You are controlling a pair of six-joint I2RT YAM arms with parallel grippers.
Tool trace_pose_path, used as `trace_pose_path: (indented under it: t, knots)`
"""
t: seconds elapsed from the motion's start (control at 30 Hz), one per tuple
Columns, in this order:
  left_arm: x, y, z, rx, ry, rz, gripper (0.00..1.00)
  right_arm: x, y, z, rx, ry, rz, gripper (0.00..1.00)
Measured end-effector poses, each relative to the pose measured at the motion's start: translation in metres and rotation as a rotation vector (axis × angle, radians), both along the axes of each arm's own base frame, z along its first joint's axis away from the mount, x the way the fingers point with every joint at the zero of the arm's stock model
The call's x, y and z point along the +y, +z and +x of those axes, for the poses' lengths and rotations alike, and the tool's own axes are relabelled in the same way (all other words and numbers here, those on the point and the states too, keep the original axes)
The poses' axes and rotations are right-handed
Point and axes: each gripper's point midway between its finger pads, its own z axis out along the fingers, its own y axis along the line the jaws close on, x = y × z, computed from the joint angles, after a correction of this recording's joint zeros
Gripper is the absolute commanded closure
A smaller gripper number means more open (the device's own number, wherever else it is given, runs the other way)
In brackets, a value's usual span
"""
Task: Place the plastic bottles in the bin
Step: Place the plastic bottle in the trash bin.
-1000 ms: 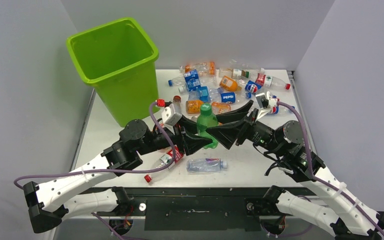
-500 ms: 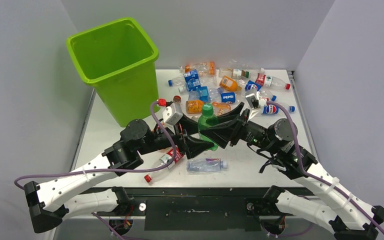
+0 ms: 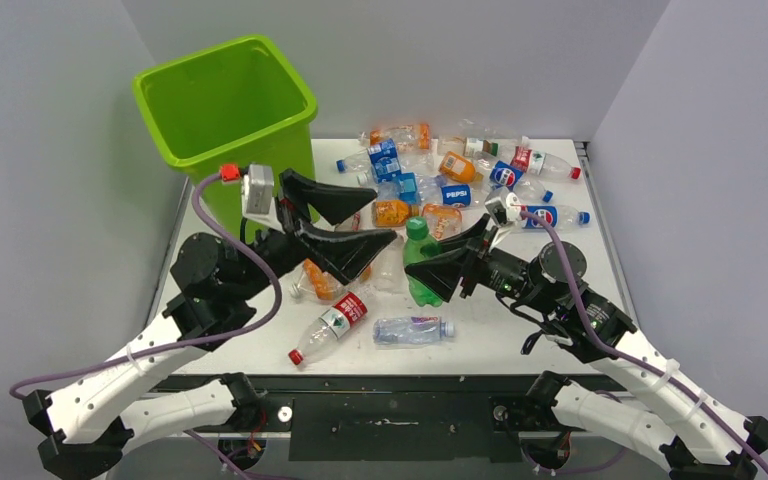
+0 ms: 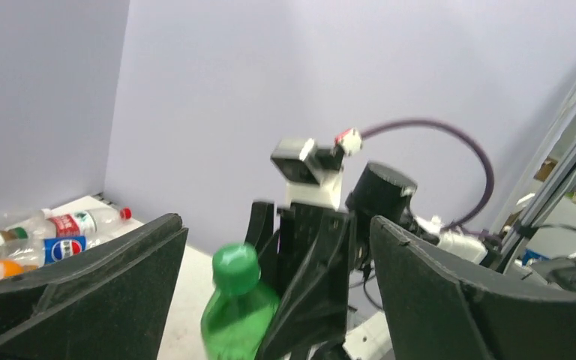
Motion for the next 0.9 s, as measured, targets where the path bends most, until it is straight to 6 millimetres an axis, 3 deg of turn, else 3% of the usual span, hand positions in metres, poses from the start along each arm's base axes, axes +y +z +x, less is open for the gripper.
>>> trace_pose_path:
  t: [0.1,0.17,0.4,0.5,0.67,0.7,0.73,0.8,0.87,0.9]
  knots:
    - [-0.008,0.025,0.008,0.008,-0.003,-0.02,0.17,0.0,-0.002,0.001,-0.004,-0.003,-0.006,0.95]
    - [-0.02,0.024,0.015,0.031,-0.015,0.004,0.2,0.0,-0.004,0.001,-0.002,-0.004,-0.011,0.95]
    - [-0.061,-0.04,0.037,0.18,-0.051,0.204,0.28,0.0,-0.005,0.002,-0.004,-0.006,-0.015,0.95]
    - [-0.068,-0.056,0.04,0.216,-0.062,0.251,0.42,0.0,-0.005,0.002,-0.004,-0.007,-0.015,0.95]
    - [-0.07,-0.059,0.036,0.229,-0.086,0.265,0.81,0.0,-0.006,0.002,-0.002,-0.009,-0.016,0.95]
    - [-0.07,-0.059,0.035,0.224,-0.09,0.27,0.91,0.0,-0.007,0.003,0.0,-0.011,-0.017,0.88]
    - [-0.07,-0.059,0.035,0.223,-0.091,0.272,0.99,0.0,-0.007,0.004,0.001,-0.014,-0.018,0.67]
    - [-0.07,-0.06,0.035,0.216,-0.091,0.277,1.0,-0.001,-0.009,0.005,0.005,-0.023,-0.022,0.23]
    - [-0.069,-0.061,0.035,0.22,-0.086,0.291,1.0,-0.001,-0.01,0.005,0.002,-0.024,-0.026,0.04]
    - [-0.066,-0.06,0.038,0.214,-0.069,0.304,1.0,-0.001,-0.011,0.006,0.009,-0.026,-0.028,0.05]
